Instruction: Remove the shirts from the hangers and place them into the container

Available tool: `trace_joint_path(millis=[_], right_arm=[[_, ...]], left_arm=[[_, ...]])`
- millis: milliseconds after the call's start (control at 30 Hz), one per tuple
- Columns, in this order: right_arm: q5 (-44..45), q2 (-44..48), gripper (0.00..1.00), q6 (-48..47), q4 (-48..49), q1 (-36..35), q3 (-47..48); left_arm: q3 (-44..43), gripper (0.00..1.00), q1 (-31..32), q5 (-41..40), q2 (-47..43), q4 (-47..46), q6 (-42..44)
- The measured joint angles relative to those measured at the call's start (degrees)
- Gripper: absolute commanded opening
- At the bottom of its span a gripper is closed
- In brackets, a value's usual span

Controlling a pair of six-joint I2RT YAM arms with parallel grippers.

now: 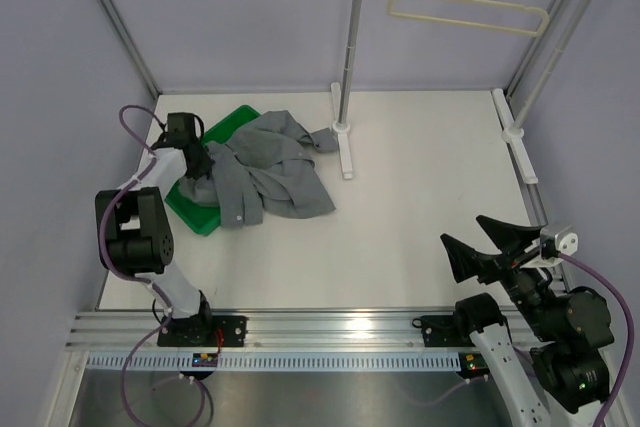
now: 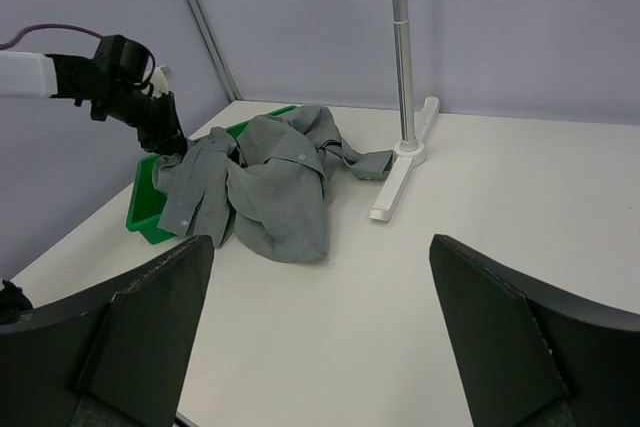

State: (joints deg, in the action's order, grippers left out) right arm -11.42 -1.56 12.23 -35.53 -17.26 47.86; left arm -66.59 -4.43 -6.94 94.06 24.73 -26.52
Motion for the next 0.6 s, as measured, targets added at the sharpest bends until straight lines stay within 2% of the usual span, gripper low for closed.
trace_joint_path(millis=[100,200,233,267,333,433,500,567,600], right_arm=[[0.2,-0.1,0.99,0.0,0.0,0.0,0.0],[0.3,-0.4,0.99,0.0,0.0,0.0,0.0],[0.3,-0.5,1.0,0.0,0.0,0.0,0.0],[0.3,-0.5,1.0,0.0,0.0,0.0,0.0],[0.3,-0.7,0.99,0.0,0.0,0.0,0.0],[0.4,-0.8,1.0,0.0,0.0,0.0,0.0],[0.4,-0.8,0.99,0.0,-0.1,0.0,0.0],[0.4,-0.9,1.0,0.0,-0.1,0.0,0.0],[0.4,-1.0,1.0,0.0,-0.1,0.0,0.0]], left_arm=[[-0.1,0.03,0.0,0.7,6.0,-0.3,-0.5],[-0.2,0.14,0.0,1.6,10.2,-0.3,-1.0],[-0.5,0.2,-0.1,1.8,11.1,-0.2,-1.2],[-1.2,0.29,-0.2,2.0,11.6,0.2,-1.2],[-2.4,0.36,-0.5,2.4,12.2,1.1,-1.2],[-3.6,0.64,-1.2,2.7,12.9,2.3,-1.0],[-4.2,0.76,-1.4,2.7,12.7,3.2,-0.8],[-4.5,0.82,-1.4,2.4,12.1,4.5,-0.3],[-4.6,0.89,-1.4,2.3,11.3,5.4,-0.2]])
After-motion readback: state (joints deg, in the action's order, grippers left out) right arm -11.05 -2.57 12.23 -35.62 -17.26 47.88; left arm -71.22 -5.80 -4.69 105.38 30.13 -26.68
